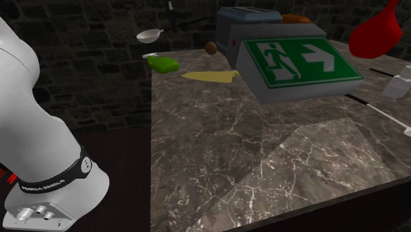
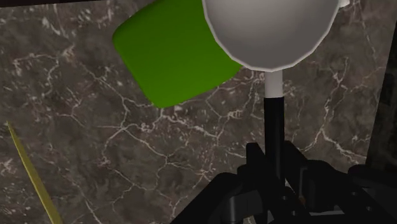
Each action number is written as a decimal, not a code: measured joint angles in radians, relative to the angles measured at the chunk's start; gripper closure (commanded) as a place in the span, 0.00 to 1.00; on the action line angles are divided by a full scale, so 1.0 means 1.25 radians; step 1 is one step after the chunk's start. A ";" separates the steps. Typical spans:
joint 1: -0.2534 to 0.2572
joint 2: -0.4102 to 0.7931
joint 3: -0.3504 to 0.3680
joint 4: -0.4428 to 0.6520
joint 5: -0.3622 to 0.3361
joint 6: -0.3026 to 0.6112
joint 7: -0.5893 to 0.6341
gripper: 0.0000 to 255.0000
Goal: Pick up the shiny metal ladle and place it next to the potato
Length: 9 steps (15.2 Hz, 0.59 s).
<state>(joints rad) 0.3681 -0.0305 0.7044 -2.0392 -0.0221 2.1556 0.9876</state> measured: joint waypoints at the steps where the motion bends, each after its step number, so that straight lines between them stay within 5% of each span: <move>1: 0.010 0.025 0.013 0.020 -0.023 -0.002 0.033 1.00; 9: 0.029 0.086 0.025 0.013 -0.081 0.047 0.096 1.00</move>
<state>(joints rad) 0.4042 0.0767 0.7354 -2.0228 -0.1232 2.2146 1.1080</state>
